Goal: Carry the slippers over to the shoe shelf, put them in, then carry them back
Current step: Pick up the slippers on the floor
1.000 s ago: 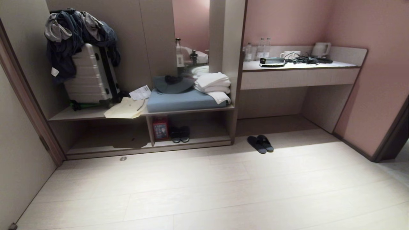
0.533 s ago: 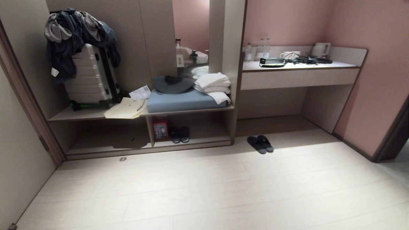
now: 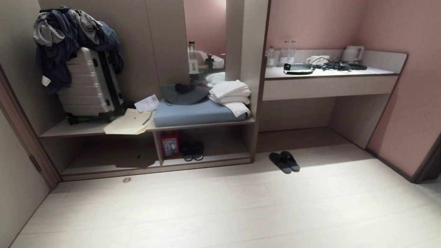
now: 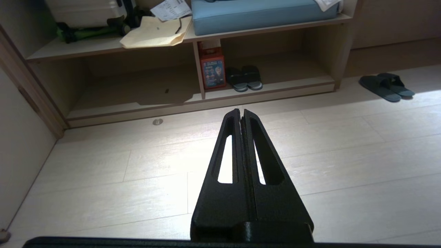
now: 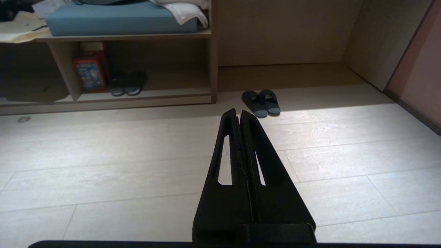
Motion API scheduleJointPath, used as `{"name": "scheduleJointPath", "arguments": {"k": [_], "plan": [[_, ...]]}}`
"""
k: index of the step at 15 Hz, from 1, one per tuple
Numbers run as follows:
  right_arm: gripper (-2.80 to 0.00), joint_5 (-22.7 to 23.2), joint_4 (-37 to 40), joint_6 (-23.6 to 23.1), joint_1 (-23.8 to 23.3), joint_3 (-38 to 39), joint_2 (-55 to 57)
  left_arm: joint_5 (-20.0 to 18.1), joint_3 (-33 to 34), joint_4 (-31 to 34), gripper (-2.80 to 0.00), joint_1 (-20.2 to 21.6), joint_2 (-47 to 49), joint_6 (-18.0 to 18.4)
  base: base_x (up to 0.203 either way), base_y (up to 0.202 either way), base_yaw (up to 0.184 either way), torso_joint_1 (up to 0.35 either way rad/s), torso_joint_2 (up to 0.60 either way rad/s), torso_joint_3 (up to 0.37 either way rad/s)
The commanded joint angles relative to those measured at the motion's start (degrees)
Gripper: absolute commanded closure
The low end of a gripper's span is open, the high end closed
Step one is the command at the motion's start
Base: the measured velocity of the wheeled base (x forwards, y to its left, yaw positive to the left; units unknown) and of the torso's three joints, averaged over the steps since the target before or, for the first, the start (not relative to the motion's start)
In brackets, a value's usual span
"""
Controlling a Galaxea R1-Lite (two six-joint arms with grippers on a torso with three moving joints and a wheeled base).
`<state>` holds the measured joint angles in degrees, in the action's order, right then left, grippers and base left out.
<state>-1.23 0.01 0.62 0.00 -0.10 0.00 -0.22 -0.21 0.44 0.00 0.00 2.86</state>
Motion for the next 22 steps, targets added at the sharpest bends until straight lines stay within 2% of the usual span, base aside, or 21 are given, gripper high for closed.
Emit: {"name": "scheduleJointPath", "arguments": {"k": [1, 22], "plan": [[0.0, -0.07, -0.03, -0.01, 0.0, 0.01, -0.09, -0.01, 0.03, 0.0, 0.0, 0.0, 0.05, 0.04, 0.197, 0.0, 0.002, 0.003, 0.01, 0.003], [0.0, -0.09, -0.1, 0.17, 0.0, 0.01, -0.09, 0.04, -0.06, 0.18, 0.0, 0.0, 0.0, -0.49, 0.196, 0.0, 0.0, 0.002, 0.0, 0.002]]}}
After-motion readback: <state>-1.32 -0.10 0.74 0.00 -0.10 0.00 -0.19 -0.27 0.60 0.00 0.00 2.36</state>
